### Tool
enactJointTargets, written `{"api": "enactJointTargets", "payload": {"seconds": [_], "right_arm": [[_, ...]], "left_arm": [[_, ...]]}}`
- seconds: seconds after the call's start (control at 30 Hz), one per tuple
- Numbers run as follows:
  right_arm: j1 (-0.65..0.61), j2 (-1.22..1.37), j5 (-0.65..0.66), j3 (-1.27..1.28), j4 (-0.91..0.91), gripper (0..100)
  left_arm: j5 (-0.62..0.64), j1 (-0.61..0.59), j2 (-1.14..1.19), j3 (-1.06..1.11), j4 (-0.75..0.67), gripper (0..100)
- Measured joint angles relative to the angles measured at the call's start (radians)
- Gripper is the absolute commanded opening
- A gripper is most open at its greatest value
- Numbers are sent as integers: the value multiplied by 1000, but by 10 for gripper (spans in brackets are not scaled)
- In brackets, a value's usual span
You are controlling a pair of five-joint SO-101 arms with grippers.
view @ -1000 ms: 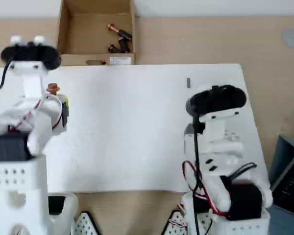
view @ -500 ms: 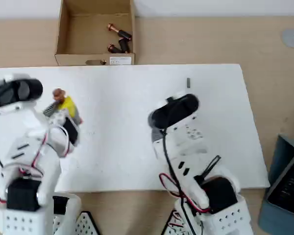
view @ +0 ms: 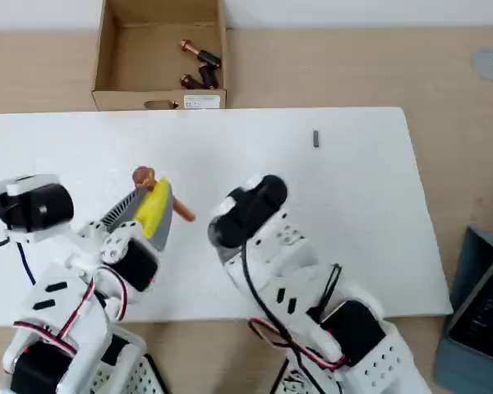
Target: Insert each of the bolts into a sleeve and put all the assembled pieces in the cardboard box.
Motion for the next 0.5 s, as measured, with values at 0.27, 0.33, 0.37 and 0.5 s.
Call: {"api": "enactJointTargets", "payload": {"seconds": [0.27,0.33,0.37,0.5], "right_arm": [[-87,0,0,0,-2,9],[-92,0,0,0,-2,9],[-94,0,0,0,-2,9],[-97,0,0,-6,-2,9]], "left_arm": [[31,71,-2,0,0,2],[31,77,-3,14,0,2],[31,78,-3,26,0,2],[31,78,-5,81,0,2]]}}
